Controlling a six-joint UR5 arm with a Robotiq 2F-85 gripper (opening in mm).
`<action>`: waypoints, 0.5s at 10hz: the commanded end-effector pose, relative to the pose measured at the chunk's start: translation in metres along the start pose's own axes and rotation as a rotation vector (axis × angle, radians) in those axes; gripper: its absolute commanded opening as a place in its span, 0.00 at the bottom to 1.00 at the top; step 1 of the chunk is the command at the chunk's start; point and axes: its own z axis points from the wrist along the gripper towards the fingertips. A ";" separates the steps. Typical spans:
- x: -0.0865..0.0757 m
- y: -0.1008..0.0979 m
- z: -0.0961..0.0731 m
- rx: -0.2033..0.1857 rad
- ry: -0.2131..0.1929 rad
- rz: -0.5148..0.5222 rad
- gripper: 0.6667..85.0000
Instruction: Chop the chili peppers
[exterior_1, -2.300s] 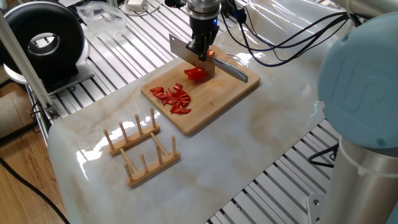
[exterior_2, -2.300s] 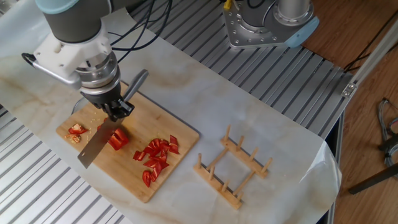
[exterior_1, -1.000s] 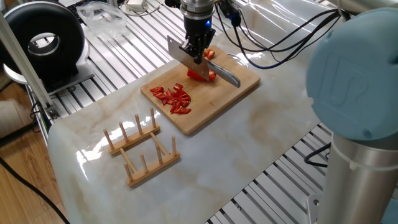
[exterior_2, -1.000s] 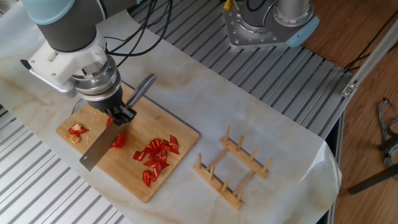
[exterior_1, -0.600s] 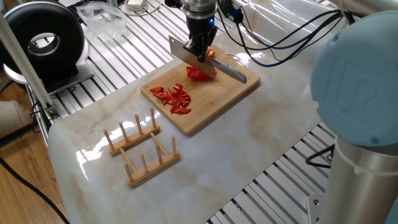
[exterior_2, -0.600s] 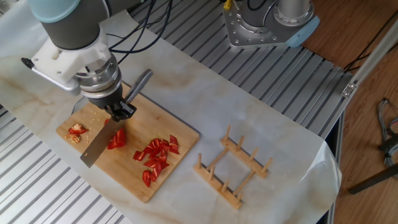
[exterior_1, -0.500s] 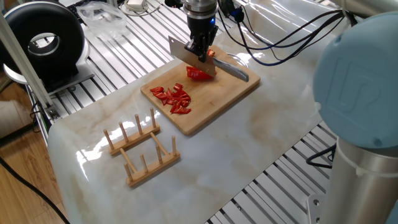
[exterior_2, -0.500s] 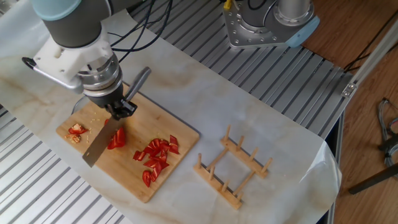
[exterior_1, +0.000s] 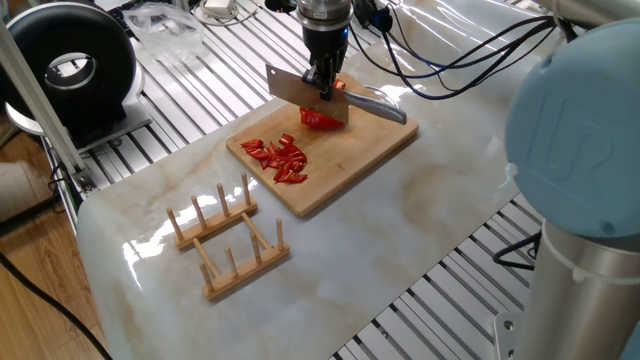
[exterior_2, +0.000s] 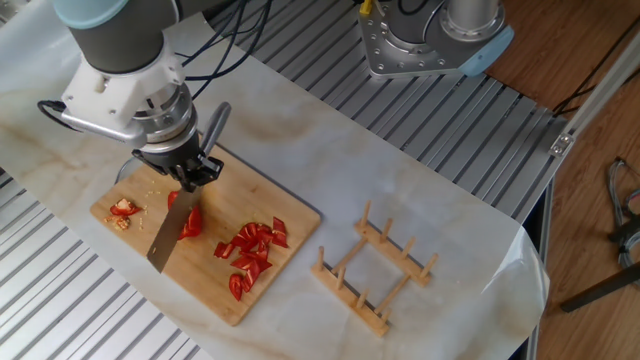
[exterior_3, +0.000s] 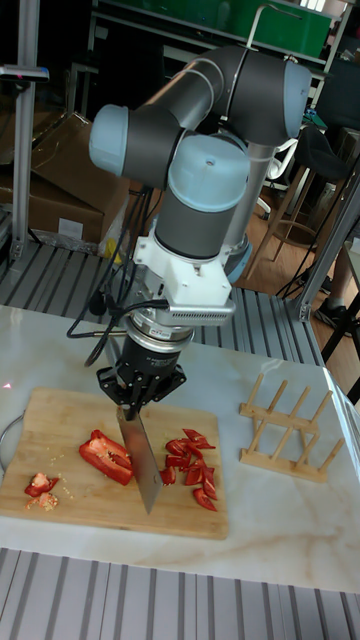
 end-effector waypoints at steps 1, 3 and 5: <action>-0.002 -0.004 0.001 0.001 -0.007 -0.028 0.01; -0.004 -0.004 0.003 -0.005 -0.004 -0.018 0.01; -0.005 0.003 0.004 -0.038 -0.008 -0.001 0.01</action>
